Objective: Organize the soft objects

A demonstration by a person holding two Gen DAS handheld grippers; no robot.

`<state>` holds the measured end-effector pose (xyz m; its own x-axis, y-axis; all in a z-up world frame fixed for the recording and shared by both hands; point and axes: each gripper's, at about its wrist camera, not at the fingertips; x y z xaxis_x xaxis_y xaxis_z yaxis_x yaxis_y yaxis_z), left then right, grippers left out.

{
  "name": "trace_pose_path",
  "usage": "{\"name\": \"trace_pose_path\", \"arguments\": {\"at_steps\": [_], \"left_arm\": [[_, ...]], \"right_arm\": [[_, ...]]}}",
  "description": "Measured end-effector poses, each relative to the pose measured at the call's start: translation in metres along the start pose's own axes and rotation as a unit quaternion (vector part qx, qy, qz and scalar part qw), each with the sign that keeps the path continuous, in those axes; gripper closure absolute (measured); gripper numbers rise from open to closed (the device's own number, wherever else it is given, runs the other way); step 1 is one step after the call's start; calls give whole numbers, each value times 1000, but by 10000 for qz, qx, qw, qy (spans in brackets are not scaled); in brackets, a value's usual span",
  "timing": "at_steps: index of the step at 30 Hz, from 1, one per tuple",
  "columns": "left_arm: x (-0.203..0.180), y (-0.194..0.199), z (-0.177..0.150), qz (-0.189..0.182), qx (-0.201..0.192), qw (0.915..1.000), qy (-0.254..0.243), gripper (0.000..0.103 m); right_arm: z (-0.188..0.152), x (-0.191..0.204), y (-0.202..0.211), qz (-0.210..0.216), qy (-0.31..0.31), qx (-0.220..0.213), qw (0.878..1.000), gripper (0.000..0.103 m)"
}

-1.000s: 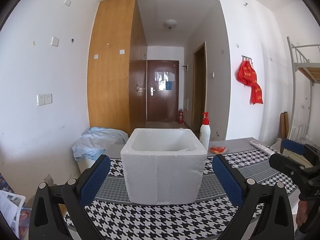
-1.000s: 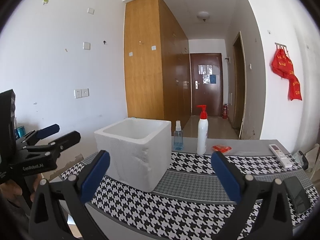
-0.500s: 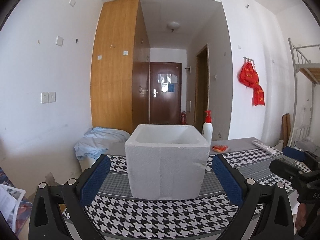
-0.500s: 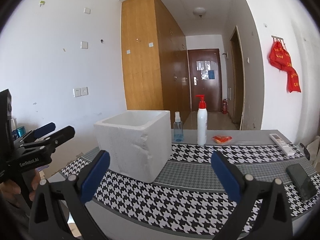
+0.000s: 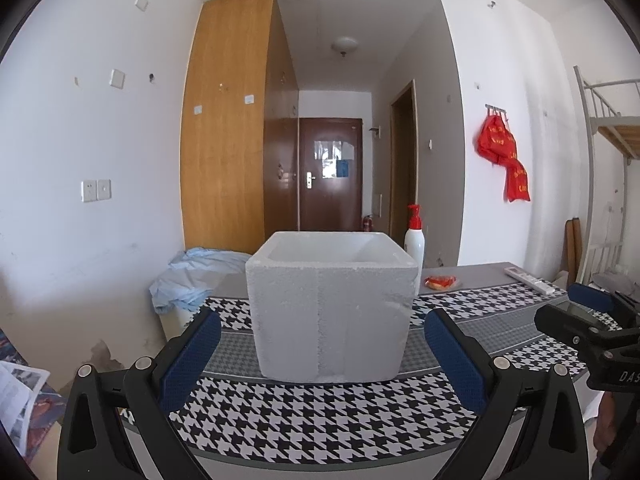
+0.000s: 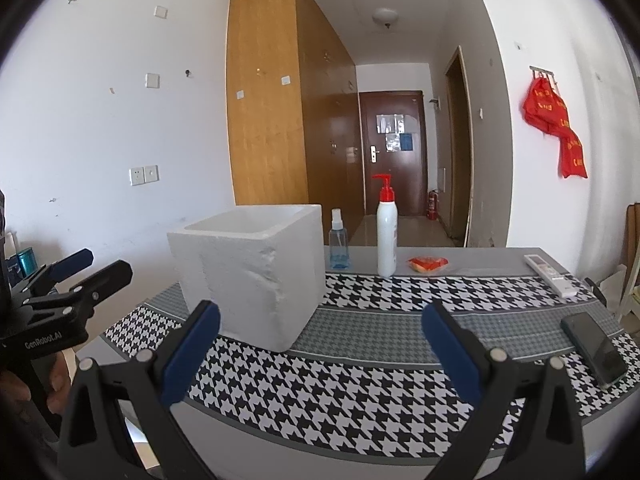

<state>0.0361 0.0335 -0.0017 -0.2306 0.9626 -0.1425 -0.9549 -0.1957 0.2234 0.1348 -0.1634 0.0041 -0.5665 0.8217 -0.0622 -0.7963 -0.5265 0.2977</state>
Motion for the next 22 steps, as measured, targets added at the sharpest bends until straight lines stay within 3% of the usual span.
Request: {"name": "trace_pose_path", "arguments": {"at_steps": [22], "left_arm": [[-6, -1, -4, -8, -25, 9999, -111, 1]], "right_arm": [[-3, 0, -2, -10, 26, 32, 10000, 1]]}}
Point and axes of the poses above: each gripper's, at about its wrist camera, not at the fingertips, and y roughly against the way its jaws point, x to its left, z to its top, and after that the axes turned 8 degrees about y, right-handed
